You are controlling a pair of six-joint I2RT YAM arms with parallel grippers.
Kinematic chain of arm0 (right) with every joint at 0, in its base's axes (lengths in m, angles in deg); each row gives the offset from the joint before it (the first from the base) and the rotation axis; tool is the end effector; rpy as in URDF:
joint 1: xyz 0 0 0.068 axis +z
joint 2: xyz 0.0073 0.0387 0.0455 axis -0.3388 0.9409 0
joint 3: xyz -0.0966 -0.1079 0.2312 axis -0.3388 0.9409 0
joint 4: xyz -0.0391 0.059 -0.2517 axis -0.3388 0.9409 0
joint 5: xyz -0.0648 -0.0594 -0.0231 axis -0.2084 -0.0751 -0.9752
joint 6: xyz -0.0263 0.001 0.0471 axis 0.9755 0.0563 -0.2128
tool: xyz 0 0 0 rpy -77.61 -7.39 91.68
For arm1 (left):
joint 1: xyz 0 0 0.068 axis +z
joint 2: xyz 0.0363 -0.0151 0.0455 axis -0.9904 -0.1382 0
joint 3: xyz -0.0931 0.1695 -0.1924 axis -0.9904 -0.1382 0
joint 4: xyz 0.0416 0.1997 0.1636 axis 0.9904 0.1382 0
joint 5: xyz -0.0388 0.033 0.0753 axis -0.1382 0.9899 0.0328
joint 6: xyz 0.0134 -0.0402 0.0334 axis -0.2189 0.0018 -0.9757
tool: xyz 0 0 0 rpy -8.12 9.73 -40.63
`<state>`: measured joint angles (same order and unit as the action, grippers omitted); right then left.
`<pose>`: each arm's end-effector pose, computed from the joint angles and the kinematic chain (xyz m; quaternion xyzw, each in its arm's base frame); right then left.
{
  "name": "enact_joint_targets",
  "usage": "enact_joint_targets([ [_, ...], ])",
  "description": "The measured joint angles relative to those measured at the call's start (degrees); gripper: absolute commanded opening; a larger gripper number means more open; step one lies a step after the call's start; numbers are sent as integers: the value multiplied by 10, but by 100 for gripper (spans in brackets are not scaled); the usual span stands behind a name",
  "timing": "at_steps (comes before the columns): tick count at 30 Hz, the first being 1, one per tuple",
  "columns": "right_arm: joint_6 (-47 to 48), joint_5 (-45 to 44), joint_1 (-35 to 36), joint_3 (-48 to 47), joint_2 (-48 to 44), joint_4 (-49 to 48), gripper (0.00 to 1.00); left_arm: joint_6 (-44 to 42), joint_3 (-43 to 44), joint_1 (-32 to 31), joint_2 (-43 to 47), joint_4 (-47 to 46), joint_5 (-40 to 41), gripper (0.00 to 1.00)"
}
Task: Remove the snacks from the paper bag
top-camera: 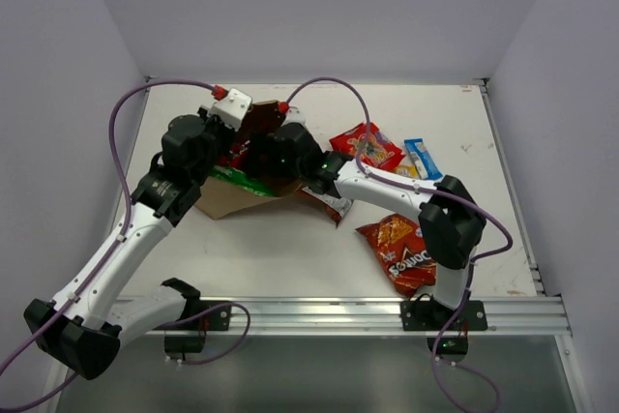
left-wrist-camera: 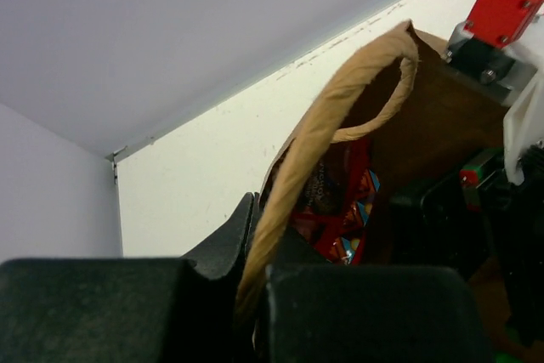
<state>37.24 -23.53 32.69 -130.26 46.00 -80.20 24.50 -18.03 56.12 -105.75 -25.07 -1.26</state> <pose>0.2732 0.3483 0.2720 -0.0484 0.8562 0.3364 0.3892 0.2132 -0.0959 0.3883 0.2246 0.7346 0.0280 0.6396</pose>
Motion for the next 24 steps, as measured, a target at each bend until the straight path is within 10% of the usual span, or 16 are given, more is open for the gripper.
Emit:
enact_joint_targets([
  [18, -125, -90, 0, -30, -40, 0, 99, 35, -6, -11, -3, -13, 16, 0],
  [24, -147, -97, 0, -86, 6, 28, 85, 35, -6, -12, -3, -10, 18, 0],
])
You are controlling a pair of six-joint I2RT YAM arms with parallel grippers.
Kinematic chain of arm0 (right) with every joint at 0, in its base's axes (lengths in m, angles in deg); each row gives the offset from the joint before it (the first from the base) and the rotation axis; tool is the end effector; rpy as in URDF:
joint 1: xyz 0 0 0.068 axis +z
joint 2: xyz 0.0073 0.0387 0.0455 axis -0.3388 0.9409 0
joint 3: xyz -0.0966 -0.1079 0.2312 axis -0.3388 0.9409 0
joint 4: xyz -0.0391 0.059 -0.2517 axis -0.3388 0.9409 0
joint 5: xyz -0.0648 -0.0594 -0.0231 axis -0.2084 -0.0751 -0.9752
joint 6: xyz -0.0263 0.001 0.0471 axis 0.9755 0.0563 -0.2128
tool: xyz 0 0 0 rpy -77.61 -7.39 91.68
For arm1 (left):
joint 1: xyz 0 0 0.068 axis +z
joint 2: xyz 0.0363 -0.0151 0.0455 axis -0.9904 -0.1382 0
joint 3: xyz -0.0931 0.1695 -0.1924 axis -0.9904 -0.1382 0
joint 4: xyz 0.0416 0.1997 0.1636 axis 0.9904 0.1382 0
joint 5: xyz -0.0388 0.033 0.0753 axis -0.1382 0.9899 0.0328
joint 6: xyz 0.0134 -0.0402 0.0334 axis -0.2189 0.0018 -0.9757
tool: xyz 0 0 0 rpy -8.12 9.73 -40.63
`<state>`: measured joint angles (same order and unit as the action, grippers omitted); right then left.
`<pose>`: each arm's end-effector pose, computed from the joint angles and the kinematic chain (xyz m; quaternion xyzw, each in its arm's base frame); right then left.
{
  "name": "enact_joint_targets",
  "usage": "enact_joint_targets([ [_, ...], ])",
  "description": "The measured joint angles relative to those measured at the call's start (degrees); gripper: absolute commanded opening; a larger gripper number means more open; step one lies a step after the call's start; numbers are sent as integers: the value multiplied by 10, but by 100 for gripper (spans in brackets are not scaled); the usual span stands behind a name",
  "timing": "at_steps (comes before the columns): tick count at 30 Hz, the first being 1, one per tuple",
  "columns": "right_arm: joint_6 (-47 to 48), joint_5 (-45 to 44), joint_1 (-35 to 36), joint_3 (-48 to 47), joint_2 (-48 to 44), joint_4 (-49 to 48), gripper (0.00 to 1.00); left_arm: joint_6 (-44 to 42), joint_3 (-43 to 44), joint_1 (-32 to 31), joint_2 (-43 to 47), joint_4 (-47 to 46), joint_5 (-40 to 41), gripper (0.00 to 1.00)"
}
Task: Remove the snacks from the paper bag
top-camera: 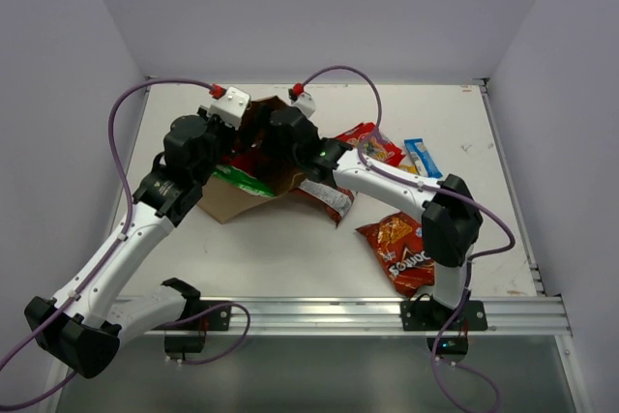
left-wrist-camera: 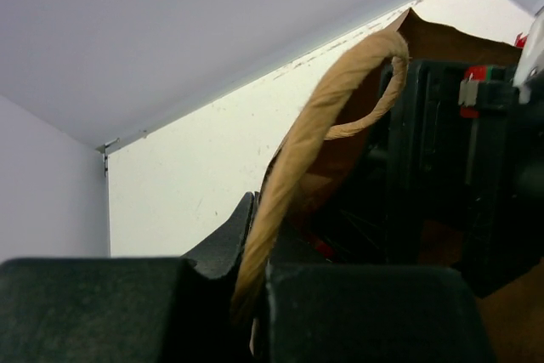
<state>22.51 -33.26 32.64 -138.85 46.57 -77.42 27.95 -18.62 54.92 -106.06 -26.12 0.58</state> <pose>0.2837 0.3517 0.3158 0.1100 0.8218 0.3706 0.4185 0.2135 -0.1003 0.3855 0.1997 0.7405 0.0141 0.6415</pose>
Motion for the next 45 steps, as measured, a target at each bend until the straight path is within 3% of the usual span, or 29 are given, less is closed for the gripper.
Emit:
enact_joint_targets([
  [3, -9, 4, 0, -3, 20, 13, 81, 0, 0, 0, 0, 0, 2, 0],
  [5, -12, 5, 0, -3, 30, 21, 70, 0, 0, 0, 0, 0, 2, 0],
  [6, -12, 5, 0, -3, 33, 23, 62, 0, 0, 0, 0, 0, 2, 0],
  [7, -11, 6, 0, -3, 33, 23, 45, 0, 0, 0, 0, 0, 2, 0],
  [10, -10, 6, -3, -3, 33, 25, 22, 0, 0, 0, 0, 0, 4, 0],
  [11, -8, 7, -3, -3, 33, 25, 8, 0, 0, 0, 0, 0, 5, 0],
  [13, 1, 14, -4, -2, 33, 23, 0, 0, 0, 0, 0, -1, 8, 0],
  [22, 101, 110, -6, 1, 23, -31, 0, 0, -5, 0, 0, -3, 50, 0],
  [28, 176, 150, -6, 9, -39, -49, 0, 1, -8, -1, -4, -4, 85, 0],
  [39, 296, 167, -5, 3, -159, -61, 0, 20, -9, 1, -14, -9, 149, 0],
  [45, 359, 155, -28, -27, -183, -19, 0, 49, -9, 40, -16, -3, 155, 0],
])
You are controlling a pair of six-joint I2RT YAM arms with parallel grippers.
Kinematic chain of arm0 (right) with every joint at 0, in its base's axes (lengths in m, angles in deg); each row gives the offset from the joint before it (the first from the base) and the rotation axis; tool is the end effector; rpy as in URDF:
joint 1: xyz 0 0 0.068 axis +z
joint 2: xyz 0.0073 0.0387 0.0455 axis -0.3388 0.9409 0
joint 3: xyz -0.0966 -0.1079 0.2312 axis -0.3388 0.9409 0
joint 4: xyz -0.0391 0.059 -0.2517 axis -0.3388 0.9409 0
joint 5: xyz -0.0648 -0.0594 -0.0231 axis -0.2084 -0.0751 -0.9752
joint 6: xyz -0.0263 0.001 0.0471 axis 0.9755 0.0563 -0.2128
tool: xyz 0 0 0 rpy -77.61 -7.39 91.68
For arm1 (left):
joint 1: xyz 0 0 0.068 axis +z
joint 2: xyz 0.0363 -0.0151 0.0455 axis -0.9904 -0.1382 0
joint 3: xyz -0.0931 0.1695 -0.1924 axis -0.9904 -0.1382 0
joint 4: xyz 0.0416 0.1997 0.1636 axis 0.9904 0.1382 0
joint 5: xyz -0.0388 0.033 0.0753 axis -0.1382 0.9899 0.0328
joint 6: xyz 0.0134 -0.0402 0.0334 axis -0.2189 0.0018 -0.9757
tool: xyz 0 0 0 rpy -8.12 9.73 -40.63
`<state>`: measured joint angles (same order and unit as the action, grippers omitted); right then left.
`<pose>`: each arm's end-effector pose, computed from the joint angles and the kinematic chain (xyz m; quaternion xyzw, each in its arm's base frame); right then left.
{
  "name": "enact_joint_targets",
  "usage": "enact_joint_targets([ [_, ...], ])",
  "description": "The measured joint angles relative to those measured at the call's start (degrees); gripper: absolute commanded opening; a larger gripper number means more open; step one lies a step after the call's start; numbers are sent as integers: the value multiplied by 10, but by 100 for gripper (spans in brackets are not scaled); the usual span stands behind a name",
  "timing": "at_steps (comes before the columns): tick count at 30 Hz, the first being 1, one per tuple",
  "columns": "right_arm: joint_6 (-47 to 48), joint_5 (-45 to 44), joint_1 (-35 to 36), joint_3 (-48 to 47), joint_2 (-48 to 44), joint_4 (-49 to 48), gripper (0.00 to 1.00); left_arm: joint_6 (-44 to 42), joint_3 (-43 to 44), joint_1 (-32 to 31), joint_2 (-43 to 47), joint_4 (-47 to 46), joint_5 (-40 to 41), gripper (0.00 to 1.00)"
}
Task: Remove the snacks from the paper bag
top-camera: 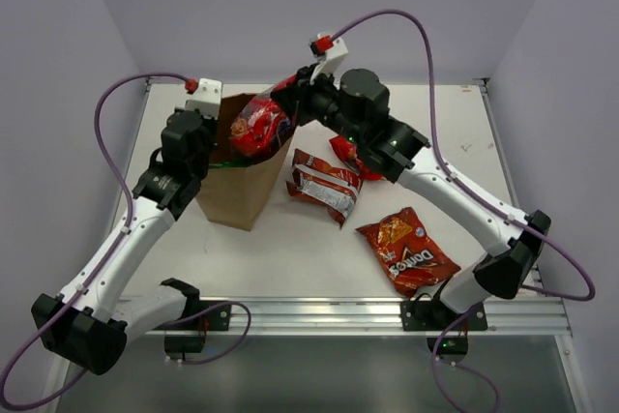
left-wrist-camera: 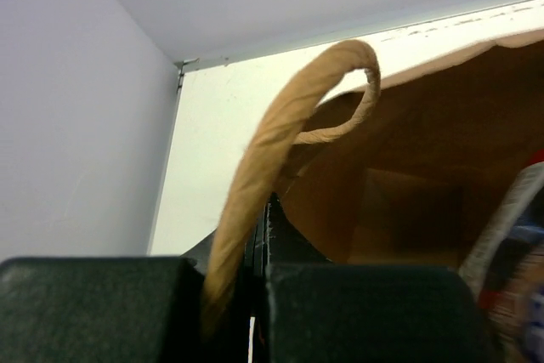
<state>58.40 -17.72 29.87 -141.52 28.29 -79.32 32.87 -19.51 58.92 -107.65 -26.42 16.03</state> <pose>0.2369 0.2774 0.4608 -0.1693 0.6881 0.3970 0.5832 0.2279 -0.0789 0.3752 0.0616 0.7695 0.1166 0.6249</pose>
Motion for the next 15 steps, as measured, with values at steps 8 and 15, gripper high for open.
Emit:
enact_joint_targets([
  [8, 35, 6, -80, -82, -60, 23, 0, 14, 0, 32, -2, 9, -4, 0],
  [15, 76, -54, -165, -170, -96, 24, 0, 14, 0, 33, -6, 8, -7, 0],
])
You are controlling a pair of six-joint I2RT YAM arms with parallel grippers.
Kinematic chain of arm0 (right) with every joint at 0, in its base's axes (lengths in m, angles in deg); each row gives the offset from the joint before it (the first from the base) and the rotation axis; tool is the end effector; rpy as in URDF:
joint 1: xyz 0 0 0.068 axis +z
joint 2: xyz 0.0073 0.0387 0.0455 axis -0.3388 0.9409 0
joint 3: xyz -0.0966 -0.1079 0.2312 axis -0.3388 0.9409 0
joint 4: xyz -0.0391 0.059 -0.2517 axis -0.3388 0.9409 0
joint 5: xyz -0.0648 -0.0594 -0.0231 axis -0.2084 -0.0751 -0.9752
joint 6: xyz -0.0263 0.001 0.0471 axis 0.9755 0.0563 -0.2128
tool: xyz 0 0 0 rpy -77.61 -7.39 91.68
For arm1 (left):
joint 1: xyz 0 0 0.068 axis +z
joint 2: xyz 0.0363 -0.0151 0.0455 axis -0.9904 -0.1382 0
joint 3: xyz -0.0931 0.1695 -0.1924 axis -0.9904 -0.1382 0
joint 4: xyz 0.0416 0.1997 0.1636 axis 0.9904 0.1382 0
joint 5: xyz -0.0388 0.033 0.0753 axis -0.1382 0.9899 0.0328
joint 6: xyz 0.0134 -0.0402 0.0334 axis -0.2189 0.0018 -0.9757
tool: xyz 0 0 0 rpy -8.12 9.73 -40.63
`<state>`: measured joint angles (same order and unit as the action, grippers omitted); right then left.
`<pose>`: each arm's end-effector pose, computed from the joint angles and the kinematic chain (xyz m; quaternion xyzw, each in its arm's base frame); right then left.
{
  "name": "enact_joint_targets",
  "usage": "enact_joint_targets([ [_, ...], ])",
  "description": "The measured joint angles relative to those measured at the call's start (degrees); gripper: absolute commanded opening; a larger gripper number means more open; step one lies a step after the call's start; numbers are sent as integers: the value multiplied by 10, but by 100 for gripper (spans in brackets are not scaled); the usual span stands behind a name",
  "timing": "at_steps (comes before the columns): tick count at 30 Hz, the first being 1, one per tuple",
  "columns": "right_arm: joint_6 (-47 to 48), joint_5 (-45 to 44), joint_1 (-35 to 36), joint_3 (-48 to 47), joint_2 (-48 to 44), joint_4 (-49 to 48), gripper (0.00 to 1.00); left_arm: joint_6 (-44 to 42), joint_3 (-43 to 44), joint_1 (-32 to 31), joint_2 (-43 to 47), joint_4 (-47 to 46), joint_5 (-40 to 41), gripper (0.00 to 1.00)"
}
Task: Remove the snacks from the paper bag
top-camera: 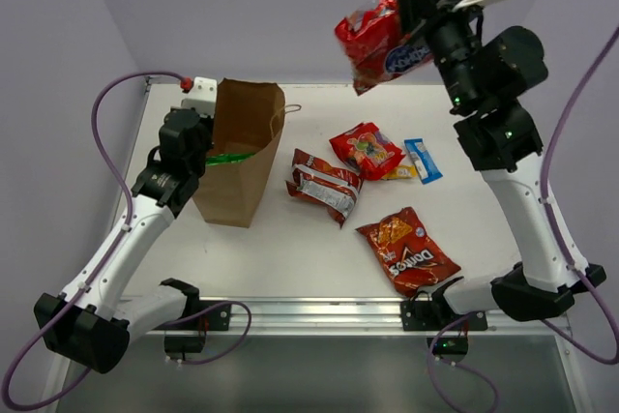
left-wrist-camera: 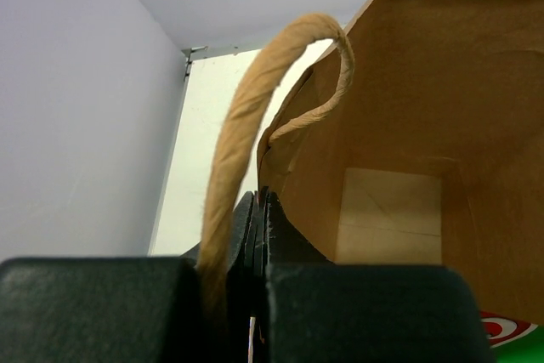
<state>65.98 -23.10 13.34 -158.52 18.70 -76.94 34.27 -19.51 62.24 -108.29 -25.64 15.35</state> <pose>0.2105 0.1322 0.5992 -0.0455 0.5444 0.2964 0.7834 0.2345 -0.0668 0.3713 0.0377 0.7783 0.1254 0.6140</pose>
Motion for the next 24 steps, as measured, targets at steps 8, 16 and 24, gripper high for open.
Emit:
enact_joint_targets([
  [8, -33, -49, -180, 93, -21, -22, 0, 0, 1, 2, 0, 0, -10, 0],
  [16, -74, -89, -246, 194, 112, -38, 0, 2, 12, 3, -8, 0, -25, 0],
  [24, -177, -62, -298, 232, 238, -57, 0, 1, 12, 5, -8, 0, -43, 0],
])
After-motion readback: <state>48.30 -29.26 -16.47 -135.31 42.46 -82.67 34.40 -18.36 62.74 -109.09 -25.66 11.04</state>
